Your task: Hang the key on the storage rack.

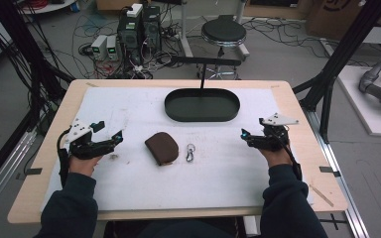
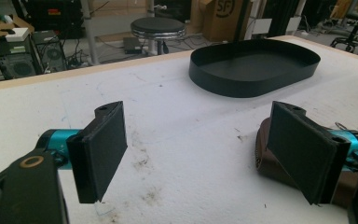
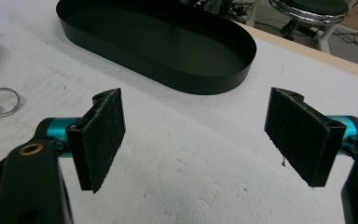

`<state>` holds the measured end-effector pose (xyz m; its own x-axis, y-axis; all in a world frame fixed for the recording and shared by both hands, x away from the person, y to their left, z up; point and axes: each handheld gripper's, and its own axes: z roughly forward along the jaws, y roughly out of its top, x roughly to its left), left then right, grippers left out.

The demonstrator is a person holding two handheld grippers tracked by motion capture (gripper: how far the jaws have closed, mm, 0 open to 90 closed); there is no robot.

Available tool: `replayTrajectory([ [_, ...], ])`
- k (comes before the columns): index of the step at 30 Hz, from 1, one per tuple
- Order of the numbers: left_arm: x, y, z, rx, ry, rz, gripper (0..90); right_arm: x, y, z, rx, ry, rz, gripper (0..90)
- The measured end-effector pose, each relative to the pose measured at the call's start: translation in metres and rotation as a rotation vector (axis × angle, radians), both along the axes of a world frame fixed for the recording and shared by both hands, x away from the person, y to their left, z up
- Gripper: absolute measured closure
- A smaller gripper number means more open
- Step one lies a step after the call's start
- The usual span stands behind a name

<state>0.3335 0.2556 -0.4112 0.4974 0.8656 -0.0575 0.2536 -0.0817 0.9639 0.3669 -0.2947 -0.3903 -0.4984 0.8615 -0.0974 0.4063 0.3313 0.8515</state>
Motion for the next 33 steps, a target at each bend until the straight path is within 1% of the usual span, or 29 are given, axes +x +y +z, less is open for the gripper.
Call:
replayTrajectory([
  [5,0.001,0.002,0.001,-0.005,-0.001,0.013,20.1,0.0,-0.002,0.0,0.013,0.004,-0.004,20.4],
  [6,0.001,0.003,0.001,-0.006,-0.003,0.02,20.1,0.0,-0.004,0.0,0.025,0.007,-0.006,20.4],
  [8,0.002,0.004,0.0,-0.005,-0.003,0.023,20.1,-0.001,-0.005,0.0,0.029,0.005,-0.008,20.4],
  [11,0.002,0.004,0.0,-0.004,-0.003,0.027,20.1,-0.001,-0.005,-0.001,0.029,0.007,-0.005,20.4],
  [12,0.002,0.003,0.001,-0.002,-0.003,0.025,20.1,-0.002,-0.003,-0.002,0.021,0.013,0.004,20.4],
  [15,0.001,0.002,0.001,0.006,-0.008,0.022,20.1,-0.004,0.001,-0.002,0.009,0.007,0.019,20.4],
  [16,0.001,0.002,0.001,0.014,-0.008,0.02,20.1,-0.006,0.006,-0.002,-0.018,-0.002,0.05,20.4],
  [18,0.002,0.003,0.0,0.027,-0.006,0.015,20.1,-0.006,0.011,-0.003,-0.037,-0.003,0.07,20.4],
  [19,0.001,0.003,0.0,0.023,-0.006,0.017,20.1,-0.006,0.013,-0.003,-0.041,0.0,0.077,20.4],
  [21,0.001,0.003,0.0,0.023,-0.007,0.019,20.1,-0.007,0.016,-0.004,-0.039,0.008,0.083,20.4],
  [22,0.0,0.003,0.0,0.02,-0.008,0.015,20.1,-0.008,0.024,-0.003,-0.025,0.007,0.105,20.4],
  [25,0.0,0.003,-0.002,0.026,-0.005,0.015,20.1,-0.009,0.037,-0.003,0.018,0.012,0.145,20.4],
  [26,0.0,0.003,-0.002,0.025,-0.005,0.018,20.1,-0.009,0.043,-0.003,0.026,0.02,0.16,20.4],
  [27,0.0,0.003,-0.002,0.025,-0.005,0.018,20.1,-0.009,0.043,-0.003,0.026,0.02,0.16,20.4],
  [28,0.0,0.005,-0.002,0.028,-0.005,0.022,20.1,-0.007,0.055,-0.004,0.021,0.028,0.194,20.7],
  [30,0.0,0.006,-0.002,0.026,-0.002,0.028,20.1,-0.007,0.068,-0.005,0.016,0.025,0.223,25.8],
  [32,0.0,0.007,-0.004,0.026,0.005,0.034,20.2,-0.008,0.08,-0.007,0.008,0.015,0.257,27.3],
  [33,0.0,0.007,-0.004,0.025,0.006,0.035,20.2,-0.008,0.085,-0.008,-0.001,0.012,0.277,29.5],
])
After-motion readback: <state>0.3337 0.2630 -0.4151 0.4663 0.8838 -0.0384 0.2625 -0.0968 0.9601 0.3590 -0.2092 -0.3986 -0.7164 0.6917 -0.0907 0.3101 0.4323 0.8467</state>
